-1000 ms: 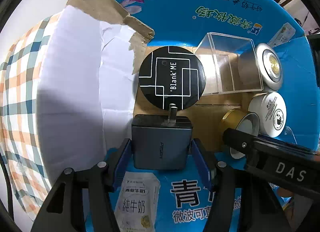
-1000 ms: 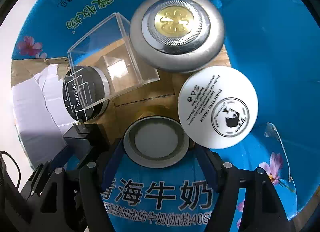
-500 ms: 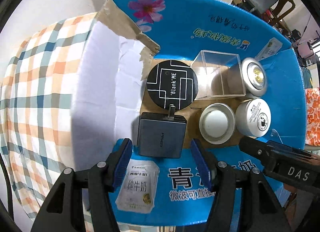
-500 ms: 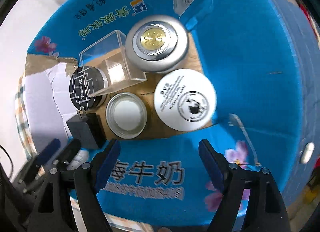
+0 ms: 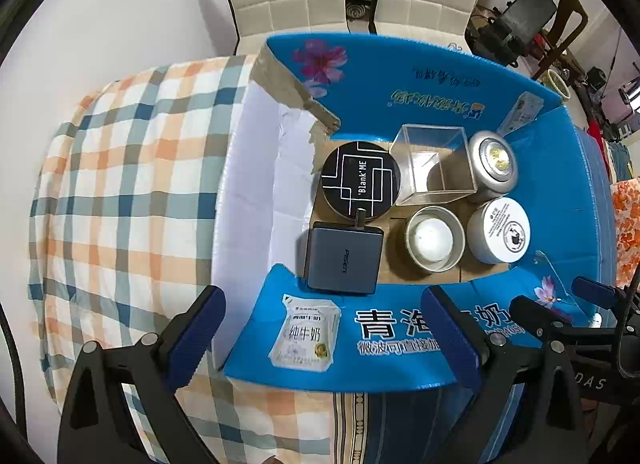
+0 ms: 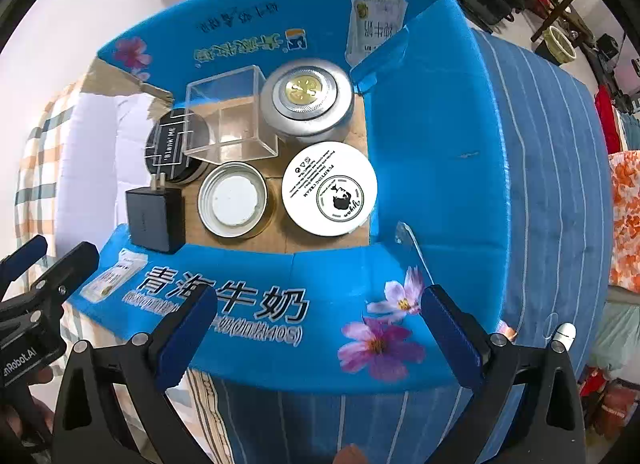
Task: Organize rigid objects
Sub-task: 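Open both tools to release the charger and tin, then lift out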
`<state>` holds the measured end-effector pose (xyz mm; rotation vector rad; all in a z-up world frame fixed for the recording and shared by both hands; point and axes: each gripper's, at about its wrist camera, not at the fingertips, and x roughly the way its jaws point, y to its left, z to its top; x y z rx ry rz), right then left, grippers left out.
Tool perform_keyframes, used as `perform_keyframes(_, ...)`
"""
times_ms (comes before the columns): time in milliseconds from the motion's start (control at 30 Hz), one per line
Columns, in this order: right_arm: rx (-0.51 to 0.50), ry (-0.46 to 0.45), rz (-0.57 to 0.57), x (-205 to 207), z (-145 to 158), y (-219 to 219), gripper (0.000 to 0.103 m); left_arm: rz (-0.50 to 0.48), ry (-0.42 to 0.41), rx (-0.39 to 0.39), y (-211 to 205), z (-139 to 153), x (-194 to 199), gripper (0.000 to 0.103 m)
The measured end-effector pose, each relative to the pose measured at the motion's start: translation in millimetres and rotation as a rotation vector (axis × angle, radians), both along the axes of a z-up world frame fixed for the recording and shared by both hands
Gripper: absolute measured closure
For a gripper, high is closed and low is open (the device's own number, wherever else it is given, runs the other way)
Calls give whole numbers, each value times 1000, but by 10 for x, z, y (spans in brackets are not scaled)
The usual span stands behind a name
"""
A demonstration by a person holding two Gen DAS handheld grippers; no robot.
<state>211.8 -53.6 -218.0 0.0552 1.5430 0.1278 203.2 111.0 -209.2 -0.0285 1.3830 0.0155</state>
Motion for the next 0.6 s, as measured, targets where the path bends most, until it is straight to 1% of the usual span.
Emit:
perform_keyframes(67,14,-18,8,-76,110,-59,0,0,-12,-1,16,102,-33,3)
perform_keyframes(167,25,-59,20,-105,187,4,0,0,-39,5,-18,251,-97,3)
perform_keyframes(300,31,-126,35,-175,407,55,0,-1,-104,14,-51,568,-212,3)
perform_keyframes(433,46,-185,34,-304,724,-40,0,3,-156,12,-82,858,-332,3)
perform_keyframes(600,82,-229,23,-488,1093,-188,0,3,-211,11,-155,1200,-490,3)
